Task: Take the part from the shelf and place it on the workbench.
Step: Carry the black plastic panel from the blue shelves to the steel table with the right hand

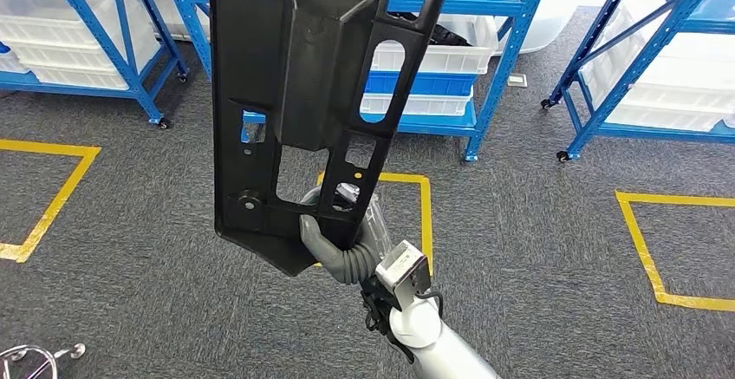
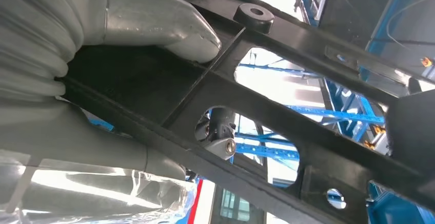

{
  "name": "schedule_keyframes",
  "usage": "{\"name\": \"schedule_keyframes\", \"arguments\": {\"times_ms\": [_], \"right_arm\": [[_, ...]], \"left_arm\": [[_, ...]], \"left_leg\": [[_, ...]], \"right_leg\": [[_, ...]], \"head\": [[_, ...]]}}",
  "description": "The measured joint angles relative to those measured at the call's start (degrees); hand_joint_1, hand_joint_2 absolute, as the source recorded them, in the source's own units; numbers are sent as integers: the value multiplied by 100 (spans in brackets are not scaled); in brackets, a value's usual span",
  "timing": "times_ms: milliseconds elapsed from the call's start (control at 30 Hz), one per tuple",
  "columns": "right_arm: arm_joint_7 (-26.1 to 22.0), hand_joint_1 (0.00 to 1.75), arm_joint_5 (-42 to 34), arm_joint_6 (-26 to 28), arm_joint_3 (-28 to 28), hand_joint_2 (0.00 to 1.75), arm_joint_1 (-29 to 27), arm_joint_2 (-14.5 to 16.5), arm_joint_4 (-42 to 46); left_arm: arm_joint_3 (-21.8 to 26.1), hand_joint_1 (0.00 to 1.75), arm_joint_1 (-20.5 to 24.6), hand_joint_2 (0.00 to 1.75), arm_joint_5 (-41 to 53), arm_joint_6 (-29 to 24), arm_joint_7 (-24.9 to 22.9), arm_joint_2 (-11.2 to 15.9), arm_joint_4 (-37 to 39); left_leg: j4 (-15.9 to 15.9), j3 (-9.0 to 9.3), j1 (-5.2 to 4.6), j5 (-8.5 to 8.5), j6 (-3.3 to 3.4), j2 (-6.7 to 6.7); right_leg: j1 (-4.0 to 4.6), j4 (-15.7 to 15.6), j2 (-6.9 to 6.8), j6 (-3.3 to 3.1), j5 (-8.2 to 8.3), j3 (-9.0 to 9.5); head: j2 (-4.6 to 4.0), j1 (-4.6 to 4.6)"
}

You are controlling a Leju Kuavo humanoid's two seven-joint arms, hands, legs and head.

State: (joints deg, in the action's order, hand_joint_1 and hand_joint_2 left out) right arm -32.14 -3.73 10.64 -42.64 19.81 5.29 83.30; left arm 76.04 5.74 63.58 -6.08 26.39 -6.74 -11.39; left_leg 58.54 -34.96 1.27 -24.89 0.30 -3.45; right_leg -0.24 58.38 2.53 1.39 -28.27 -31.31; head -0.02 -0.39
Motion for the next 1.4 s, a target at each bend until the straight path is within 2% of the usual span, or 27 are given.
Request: {"name": "schedule_keyframes", "arguments": {"times_ms": [67,133,233,267,300,333,400,467,500,567,600,633,667,733,800,833,867,933,1000,1033,1100,1167,1233,1300,1333,1367,1400], "right_arm": [[-2,175,-3,0,-25,175,14,4,-7],[-2,175,-6,0,-41,175,30,19,-9],[-2,175,-14,0,-57,175,43,26,-29],[-2,175,-15,0,-61,175,42,26,-38],[-2,175,-15,0,-65,175,42,26,-47],[-2,175,-14,0,-68,175,42,26,-51],[-2,175,-15,-2,-74,175,45,27,-55],[-2,175,-16,-5,-80,175,49,27,-56],[-3,175,-17,-8,-89,175,50,27,-57],[-4,175,-19,-15,-113,175,49,29,-61],[-4,175,-19,-19,-127,175,48,32,-62],[-4,175,-19,-20,-138,175,48,34,-62],[-6,175,-19,-21,-146,175,47,34,-63],[-9,175,-19,-22,-162,175,38,25,-75],[-11,175,-19,-24,-178,175,13,8,-97],[-12,175,-18,-26,-188,175,1,1,-109],[-13,175,-18,-29,-198,175,-9,-3,-118],[-13,175,-18,-34,-214,175,-14,-5,-126],[-14,175,-19,-35,-224,175,-19,-3,-128],[-15,175,-18,-36,-233,175,-21,0,-130],[-20,175,-17,-37,-257,175,-24,20,-132],[-16,175,-4,-39,-279,175,-17,62,-131],[3,175,28,-39,-299,175,-11,100,-131],[39,175,79,-30,-315,175,-14,111,-131],[63,175,111,-22,-324,175,-16,111,-131],[90,175,145,-12,-334,175,-19,114,-131],[112,175,180,3,-344,175,-27,119,-125]], "left_arm": [[0,0,-13,175,0,0,30,4,-1],[0,0,-19,175,0,1,51,8,-1],[-1,0,-15,175,2,2,71,8,0],[-1,0,-17,175,2,2,73,8,0],[-1,0,-20,175,2,2,74,9,0],[0,0,-21,175,1,2,74,9,0],[-1,0,-17,175,-2,-4,75,11,0],[-1,0,-1,175,-10,-22,76,12,0],[0,0,2,175,-17,-34,75,12,0],[3,0,-4,175,-29,-51,74,12,0],[4,0,-9,175,-32,-54,73,10,1],[4,0,-9,175,-33,-55,72,7,1],[3,0,-6,175,-33,-57,71,4,2],[3,0,5,175,-35,-63,67,2,2],[4,0,7,175,-38,-67,63,2,2],[4,0,3,175,-40,-68,62,1,2],[4,0,0,175,-40,-68,61,-2,3],[4,0,-1,175,-42,-68,61,-8,4],[4,0,3,175,-42,-70,65,-12,4],[5,0,-1,175,-42,-73,68,-12,4],[9,0,-19,175,-43,-81,70,-13,4],[11,0,-31,175,-42,-74,67,-19,5],[9,0,-23,175,-39,-55,62,-36,6],[7,0,-15,175,-23,-44,36,-54,7],[5,0,-15,175,-10,-40,1,-60,7],[5,0,-18,175,6,-36,-51,-64,7],[4,0,-21,175,32,-26,-125,-71,7]], "left_leg": [[5,-43,24,22,-71,-23],[239,-153,33,-149,-117,102],[1227,-577,38,-674,-171,282],[1465,-675,40,-752,-184,298],[1506,-674,40,-724,-188,314],[1340,-565,40,-608,-182,335],[635,-154,25,-307,-145,473],[129,103,-23,-173,-78,612],[45,126,-52,-173,-44,635],[26,99,-81,-152,10,567],[1,102,-69,-129,47,537],[-29,105,-57,-102,83,507],[-55,107,-41,-74,123,475],[-81,92,-29,-35,180,387],[-78,67,-28,-17,194,280],[-75,59,-25,-10,188,220],[-72,54,-19,-2,176,158],[-58,46,-3,12,134,36],[-31,12,-10,23,60,-66],[-27,-11,-7,35,17,-105],[-37,-47,30,67,-63,-160],[81,-118,54,-18,-108,-41],[648,-368,49,-354,-131,191],[1380,-691,48,-684,-149,293],[1542,-755,48,-714,-148,307],[1505,-719,47,-649,-138,319],[1252,-569,45,-502,-118,343]], "right_leg": [[-20,-16,-69,-75,47,-9],[-58,-41,-154,-161,86,-9],[-21,-45,-302,-246,102,-27],[-6,-45,-351,-251,103,-36],[4,-44,-399,-251,104,-42],[10,-44,-446,-251,104,-43],[31,-41,-534,-247,102,-42],[79,-31,-610,-228,99,-59],[97,-30,-651,-213,101,-69],[96,-35,-723,-186,111,-75],[96,-21,-730,-167,97,-92],[91,37,-673,-150,53,-122],[84,182,-580,-144,-39,-188],[47,777,-377,-157,-335,-444],[6,1429,-311,-146,-571,-726],[-17,1532,-302,-107,-578,-761],[-44,1413,-291,-48,-499,-688],[-118,699,-168,76,-225,-317],[-156,140,-5,101,-58,-47],[-149,46,40,78,-41,-7],[-130,36,-21,4,-2,-3],[-140,19,-97,-69,35,-4],[-119,9,-202,-141,47,-6],[-70,9,-326,-186,42,-13],[-52,10,-384,-189,39,-16],[-38,10,-436,-191,37,-16],[-28,10,-484,-192,35,-13]], "head": [[0,-3],[0,-22],[0,-46],[0,-46],[0,-48],[0,-48],[0,-50],[0,-39],[0,-33],[0,-25],[0,-24],[0,-22],[0,-18],[0,-4],[0,3],[0,3],[0,4],[0,9],[0,9],[0,11],[0,7],[0,-6],[0,-31],[0,-43],[0,-44],[0,-44],[0,-44]]}}
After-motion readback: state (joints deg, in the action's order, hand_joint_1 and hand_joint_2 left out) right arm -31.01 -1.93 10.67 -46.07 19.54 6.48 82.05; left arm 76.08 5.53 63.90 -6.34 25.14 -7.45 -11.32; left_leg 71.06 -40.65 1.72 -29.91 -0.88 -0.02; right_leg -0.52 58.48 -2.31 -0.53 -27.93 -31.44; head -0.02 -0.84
